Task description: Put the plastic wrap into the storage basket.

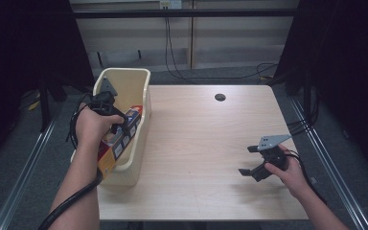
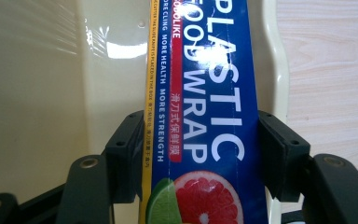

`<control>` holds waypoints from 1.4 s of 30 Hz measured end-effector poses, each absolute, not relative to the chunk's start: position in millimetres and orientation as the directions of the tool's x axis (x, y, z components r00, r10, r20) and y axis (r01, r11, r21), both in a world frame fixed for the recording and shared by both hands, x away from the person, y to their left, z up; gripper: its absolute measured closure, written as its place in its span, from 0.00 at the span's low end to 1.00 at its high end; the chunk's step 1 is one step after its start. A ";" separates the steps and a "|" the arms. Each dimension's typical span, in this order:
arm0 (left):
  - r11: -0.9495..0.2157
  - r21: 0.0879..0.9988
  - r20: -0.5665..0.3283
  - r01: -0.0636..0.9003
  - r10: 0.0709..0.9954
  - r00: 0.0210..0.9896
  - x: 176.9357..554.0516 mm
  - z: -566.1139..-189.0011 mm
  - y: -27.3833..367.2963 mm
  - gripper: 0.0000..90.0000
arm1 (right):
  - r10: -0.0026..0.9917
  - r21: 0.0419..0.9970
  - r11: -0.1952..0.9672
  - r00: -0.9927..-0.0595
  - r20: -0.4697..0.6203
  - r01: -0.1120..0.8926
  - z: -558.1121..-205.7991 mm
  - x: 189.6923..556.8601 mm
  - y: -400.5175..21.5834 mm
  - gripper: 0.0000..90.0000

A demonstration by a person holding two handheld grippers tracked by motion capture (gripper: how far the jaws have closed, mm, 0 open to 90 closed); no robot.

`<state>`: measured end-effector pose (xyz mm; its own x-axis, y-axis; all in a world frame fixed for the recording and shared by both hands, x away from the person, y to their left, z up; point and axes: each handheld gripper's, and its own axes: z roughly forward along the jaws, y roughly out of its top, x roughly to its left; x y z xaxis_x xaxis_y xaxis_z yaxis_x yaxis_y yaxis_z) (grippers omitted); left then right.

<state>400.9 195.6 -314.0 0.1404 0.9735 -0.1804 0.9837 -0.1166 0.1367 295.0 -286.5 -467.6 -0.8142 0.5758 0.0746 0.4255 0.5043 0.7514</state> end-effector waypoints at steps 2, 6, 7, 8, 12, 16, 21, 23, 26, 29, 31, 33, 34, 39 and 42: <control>-0.117 0.133 -0.183 0.984 0.973 0.141 401.0 -314.9 195.9 0.45 | 0.576 0.752 0.504 -0.814 0.075 0.426 -467.6 294.9 -286.4 0.02; -0.128 0.133 -0.175 0.983 0.973 0.151 401.4 -316.9 196.6 0.45 | 0.576 0.751 0.504 -0.814 0.075 0.426 -467.6 294.9 -286.5 0.02; -0.115 0.133 -0.182 0.984 0.974 0.138 401.1 -317.9 195.8 0.45 | 0.576 0.752 0.504 -0.814 0.073 0.424 -467.6 294.9 -286.5 0.02; -0.115 0.133 -0.182 0.984 0.974 0.138 401.1 -317.9 195.8 0.45 | 0.575 0.753 0.504 -0.815 0.074 0.424 -467.7 294.8 -286.3 0.02; -0.113 0.125 -0.184 0.986 0.974 0.135 401.7 -321.0 195.2 0.45 | 0.574 0.753 0.504 -0.816 0.075 0.423 -467.9 295.0 -286.3 0.02; -0.116 0.126 -0.181 0.985 0.974 0.138 402.8 -322.7 194.8 0.45 | 0.572 0.752 0.505 -0.817 0.077 0.425 -468.0 295.0 -286.1 0.02; -0.115 0.126 -0.172 0.985 0.976 0.135 403.8 -324.3 193.8 0.45 | 0.572 0.752 0.504 -0.817 0.078 0.425 -468.1 295.0 -286.0 0.02; -0.107 0.122 -0.179 0.987 0.975 0.128 404.1 -325.3 193.3 0.45 | 0.570 0.752 0.505 -0.818 0.077 0.424 -468.1 295.0 -286.1 0.02; -0.109 0.123 -0.166 0.986 0.978 0.129 404.8 -327.8 192.8 0.45 | 0.569 0.752 0.506 -0.819 0.077 0.422 -468.2 294.9 -286.0 0.02; -0.104 0.118 -0.166 0.987 0.978 0.123 405.4 -330.4 192.7 0.44 | 0.568 0.753 0.505 -0.819 0.079 0.422 -468.1 294.7 -285.8 0.02; -0.097 0.113 -0.172 0.989 0.978 0.116 405.7 -332.2 192.8 0.44 | 0.567 0.753 0.506 -0.820 0.077 0.420 -468.1 294.8 -285.9 0.02; -0.096 0.111 -0.173 0.989 0.978 0.115 405.9 -333.0 193.0 0.44 | 0.567 0.753 0.507 -0.820 0.075 0.419 -468.2 294.8 -286.0 0.02; -0.094 0.106 -0.176 0.990 0.978 0.112 406.0 -333.7 193.1 0.44 | 0.567 0.753 0.507 -0.820 0.075 0.419 -468.2 294.8 -286.0 0.02; -0.101 0.097 -0.160 0.990 0.980 0.116 406.8 -335.4 189.4 0.44 | 0.567 0.752 0.509 -0.821 0.073 0.419 -468.4 294.9 -285.7 0.02; -0.097 0.123 -0.169 0.988 0.979 0.118 407.1 -332.1 189.7 0.43 | 0.568 0.757 0.506 -0.820 0.069 0.414 -468.0 294.5 -285.7 0.02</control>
